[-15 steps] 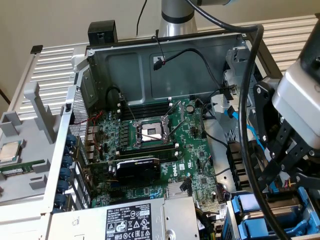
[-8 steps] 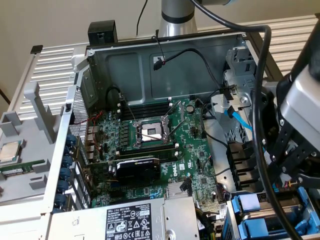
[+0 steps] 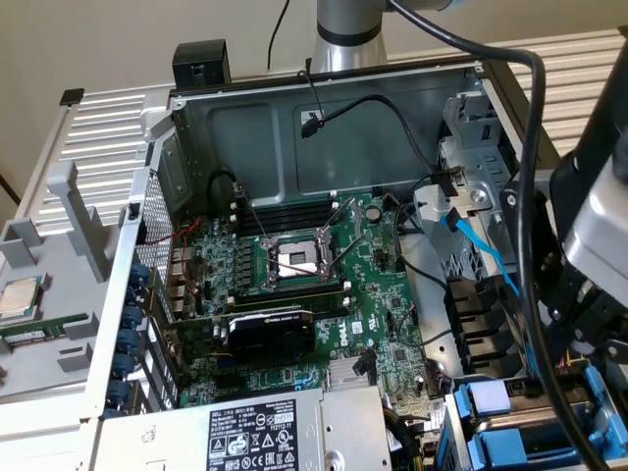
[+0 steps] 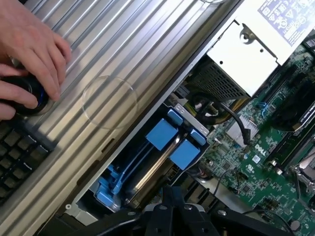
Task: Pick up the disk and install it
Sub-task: 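Insert the second disk wire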
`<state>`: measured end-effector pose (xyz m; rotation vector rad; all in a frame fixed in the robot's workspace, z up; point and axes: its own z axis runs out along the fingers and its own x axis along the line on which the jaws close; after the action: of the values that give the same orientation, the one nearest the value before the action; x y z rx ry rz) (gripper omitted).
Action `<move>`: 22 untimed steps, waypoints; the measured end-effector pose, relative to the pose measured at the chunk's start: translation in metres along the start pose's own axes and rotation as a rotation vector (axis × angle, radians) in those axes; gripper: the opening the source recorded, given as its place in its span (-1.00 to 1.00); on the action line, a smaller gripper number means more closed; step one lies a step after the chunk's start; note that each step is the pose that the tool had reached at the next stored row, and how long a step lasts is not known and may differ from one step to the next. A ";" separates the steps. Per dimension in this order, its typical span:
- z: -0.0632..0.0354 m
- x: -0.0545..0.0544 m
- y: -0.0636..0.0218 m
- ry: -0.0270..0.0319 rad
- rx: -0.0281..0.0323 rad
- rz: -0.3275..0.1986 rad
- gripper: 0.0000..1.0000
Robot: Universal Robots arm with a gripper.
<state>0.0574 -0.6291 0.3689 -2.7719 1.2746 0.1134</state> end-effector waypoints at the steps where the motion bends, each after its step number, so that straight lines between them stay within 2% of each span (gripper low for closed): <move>1: 0.0000 0.000 -0.0002 0.0025 0.0025 -0.008 -0.79; 8: 0.0000 0.000 -0.0005 0.0036 0.0001 -0.081 -0.79; 12: 0.0001 0.000 -0.0008 0.0176 0.0135 -0.116 -0.79; 15: 0.0002 -0.001 -0.0010 0.0246 0.0186 -0.154 -0.79; 17: 0.0003 -0.001 -0.0009 0.0248 0.0175 -0.181 -0.79; 22: 0.0003 -0.001 -0.0010 0.0210 0.0111 -0.252 -0.79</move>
<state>0.0578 -0.6279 0.3688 -2.9015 0.9155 0.0592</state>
